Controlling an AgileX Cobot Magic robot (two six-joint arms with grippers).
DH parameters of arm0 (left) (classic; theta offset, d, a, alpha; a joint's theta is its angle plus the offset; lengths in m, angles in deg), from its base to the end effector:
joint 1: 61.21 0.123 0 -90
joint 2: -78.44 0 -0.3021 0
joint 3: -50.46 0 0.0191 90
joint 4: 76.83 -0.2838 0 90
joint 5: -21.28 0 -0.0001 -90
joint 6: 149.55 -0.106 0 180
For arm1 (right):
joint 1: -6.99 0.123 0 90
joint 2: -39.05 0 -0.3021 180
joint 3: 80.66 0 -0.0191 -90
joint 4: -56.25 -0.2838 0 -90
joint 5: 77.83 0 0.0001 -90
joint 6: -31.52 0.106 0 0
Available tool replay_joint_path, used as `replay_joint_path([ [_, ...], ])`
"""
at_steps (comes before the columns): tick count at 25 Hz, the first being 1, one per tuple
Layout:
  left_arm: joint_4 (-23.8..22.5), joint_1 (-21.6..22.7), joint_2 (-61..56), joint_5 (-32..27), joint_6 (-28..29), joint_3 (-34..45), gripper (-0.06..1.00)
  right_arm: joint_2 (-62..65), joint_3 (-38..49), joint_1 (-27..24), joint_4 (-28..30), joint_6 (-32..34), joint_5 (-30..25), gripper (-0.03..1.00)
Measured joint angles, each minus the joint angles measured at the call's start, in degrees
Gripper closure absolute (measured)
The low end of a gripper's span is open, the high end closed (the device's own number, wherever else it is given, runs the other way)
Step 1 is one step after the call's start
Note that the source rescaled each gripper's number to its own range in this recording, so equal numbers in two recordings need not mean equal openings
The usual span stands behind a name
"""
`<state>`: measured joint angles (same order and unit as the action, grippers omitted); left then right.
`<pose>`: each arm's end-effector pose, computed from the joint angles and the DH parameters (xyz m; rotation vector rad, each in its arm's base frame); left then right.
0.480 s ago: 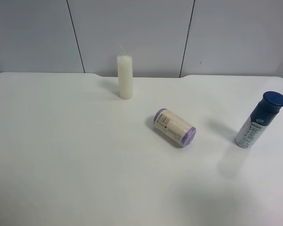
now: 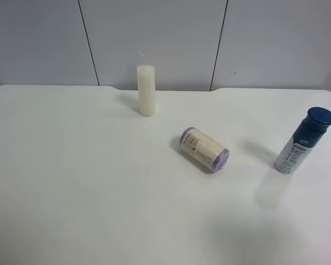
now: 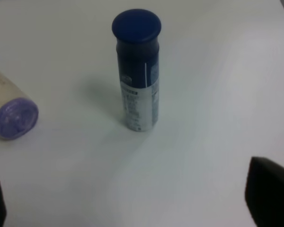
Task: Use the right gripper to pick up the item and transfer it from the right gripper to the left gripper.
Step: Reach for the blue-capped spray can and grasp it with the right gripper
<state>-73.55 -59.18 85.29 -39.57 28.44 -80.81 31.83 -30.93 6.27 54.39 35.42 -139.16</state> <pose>0.0183 -0.0047 0.2881 0.0028 2.0309 -0.0239 0.0211 0.0028 0.2815 0.0817 2.0631 0.0732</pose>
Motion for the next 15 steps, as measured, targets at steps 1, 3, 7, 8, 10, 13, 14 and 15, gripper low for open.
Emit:
replay_joint_path([
  [1, 0.0, 0.0, 0.0, 0.0, 0.0, 0.0, -0.06, 0.0, 0.0, 0.0, 0.0, 0.0, 0.0, -0.03],
  [3, 0.0, 0.0, 0.0, 0.0, 0.0, 0.0, -0.06, 0.0, 0.0, 0.0, 0.0, 0.0, 0.0, -0.03],
  [7, 0.0, 0.0, 0.0, 0.0, 0.0, 0.0, -0.06, 0.0, 0.0, 0.0, 0.0, 0.0, 0.0, -0.03],
  [8, 0.0, 0.0, 0.0, 0.0, 0.0, 0.0, -0.06, 0.0, 0.0, 0.0, 0.0, 0.0, 0.0, -0.03],
  [10, 0.0, 0.0, 0.0, 0.0, 0.0, 0.0, -0.06, 0.0, 0.0, 0.0, -0.06, 0.0, 0.0, -0.03],
  [13, 0.0, 0.0, 0.0, 0.0, 0.0, 0.0, -0.06, 0.0, 0.0, 0.0, -0.51, 0.0, 0.0, -0.03],
  [14, 0.0, 0.0, 0.0, 0.05, 0.0, 0.0, -0.06, 0.0, 0.0, 0.0, -0.58, 0.0, 0.0, -0.03],
  [15, 0.0, 0.0, 0.0, 0.05, 0.0, 0.0, -0.06, 0.0, 0.0, 0.0, -0.58, 0.0, 0.0, -0.03],
])
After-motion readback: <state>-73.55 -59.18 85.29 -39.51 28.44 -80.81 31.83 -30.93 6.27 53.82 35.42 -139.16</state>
